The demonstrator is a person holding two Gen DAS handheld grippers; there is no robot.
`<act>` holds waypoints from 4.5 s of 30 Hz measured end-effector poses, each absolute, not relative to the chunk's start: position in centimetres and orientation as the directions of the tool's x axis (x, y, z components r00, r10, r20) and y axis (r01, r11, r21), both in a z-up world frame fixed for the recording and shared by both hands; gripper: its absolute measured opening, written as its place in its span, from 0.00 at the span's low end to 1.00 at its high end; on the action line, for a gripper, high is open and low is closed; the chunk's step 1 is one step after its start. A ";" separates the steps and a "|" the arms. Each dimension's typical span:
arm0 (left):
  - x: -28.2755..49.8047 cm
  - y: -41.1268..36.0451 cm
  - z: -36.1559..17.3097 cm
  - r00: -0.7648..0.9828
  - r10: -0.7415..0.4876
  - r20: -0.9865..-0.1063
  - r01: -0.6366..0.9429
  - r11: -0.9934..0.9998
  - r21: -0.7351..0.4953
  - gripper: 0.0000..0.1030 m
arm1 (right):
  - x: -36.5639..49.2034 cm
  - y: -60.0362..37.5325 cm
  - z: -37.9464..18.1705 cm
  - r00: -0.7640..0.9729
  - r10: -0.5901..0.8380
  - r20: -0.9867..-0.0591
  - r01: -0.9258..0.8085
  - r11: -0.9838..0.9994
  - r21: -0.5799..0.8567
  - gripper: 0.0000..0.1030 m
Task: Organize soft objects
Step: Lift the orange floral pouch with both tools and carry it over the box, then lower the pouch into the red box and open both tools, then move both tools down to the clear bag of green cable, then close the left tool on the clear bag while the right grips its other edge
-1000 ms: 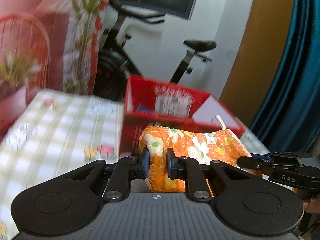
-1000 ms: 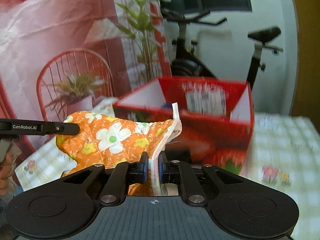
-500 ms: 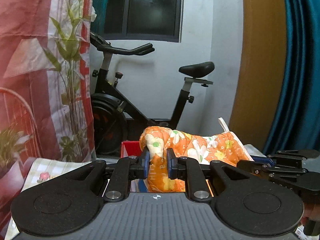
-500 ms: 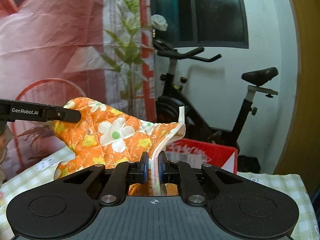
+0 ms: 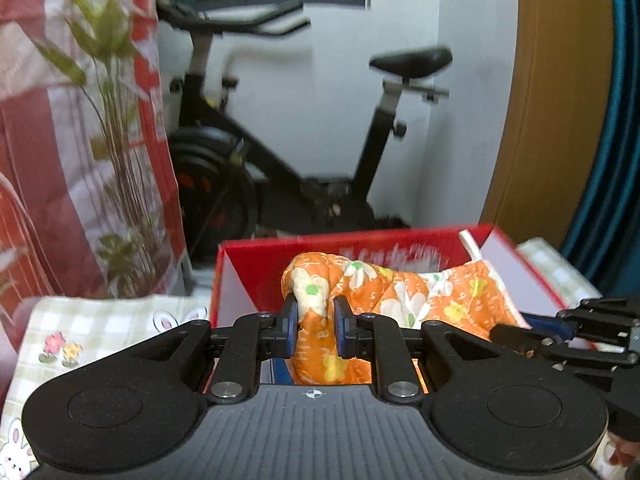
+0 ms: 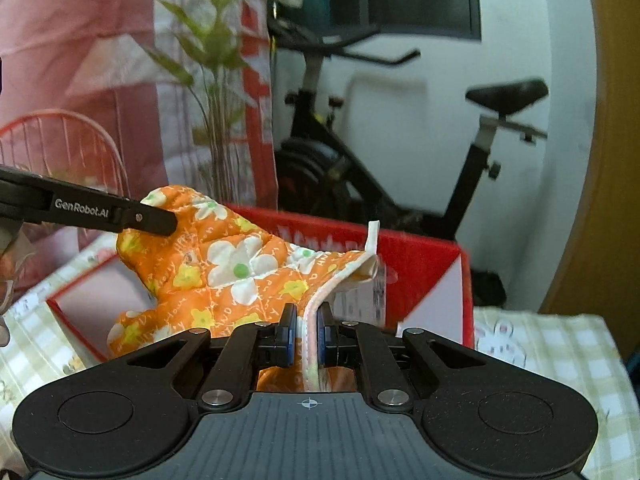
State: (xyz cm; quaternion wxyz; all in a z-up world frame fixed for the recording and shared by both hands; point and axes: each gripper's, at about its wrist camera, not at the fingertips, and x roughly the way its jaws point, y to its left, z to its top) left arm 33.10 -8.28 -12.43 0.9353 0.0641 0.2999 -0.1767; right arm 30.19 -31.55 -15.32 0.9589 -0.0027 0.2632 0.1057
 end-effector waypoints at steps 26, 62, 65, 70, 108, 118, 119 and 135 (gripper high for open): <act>27.6 -4.2 -11.7 0.728 -0.292 -0.621 0.374 0.927 0.003 0.73 | 26.8 -28.7 -14.0 0.802 0.147 -0.579 -0.156 0.987 0.035 0.61; 7.9 1.9 -19.1 0.549 -0.435 -0.713 0.392 0.888 -0.240 0.52 | 6.8 -23.7 -18.2 0.664 0.339 -0.667 -0.299 0.937 0.179 0.57; 7.5 1.8 -20.5 0.514 -0.460 -0.724 0.385 0.878 -0.284 0.47 | 6.6 -23.9 -19.0 0.640 0.346 -0.686 -0.294 0.935 0.197 0.56; 7.9 2.1 -21.5 0.501 -0.470 -0.727 0.364 0.876 -0.316 0.45 | 6.8 -24.2 -20.2 0.621 0.349 -0.701 -0.283 0.935 0.214 0.55; 8.9 2.4 -20.3 0.536 -0.508 -0.674 0.385 0.858 -0.341 0.13 | 9.0 -23.3 -17.8 0.635 0.416 -0.651 -0.384 0.901 0.202 0.23; 9.4 1.2 -18.3 0.542 -0.552 -0.634 0.468 0.825 -0.317 0.10 | 9.9 -23.2 -16.2 0.653 0.439 -0.617 -0.420 0.888 0.188 0.15; 9.5 0.7 -18.1 0.546 -0.540 -0.641 0.476 0.829 -0.293 0.10 | 10.0 -23.1 -16.2 0.652 0.440 -0.618 -0.424 0.887 0.185 0.15; 10.1 3.8 -20.9 0.521 -0.495 -0.695 0.315 0.868 -0.382 0.22 | 9.2 -25.4 -20.5 0.629 0.423 -0.652 -0.306 0.906 0.293 0.15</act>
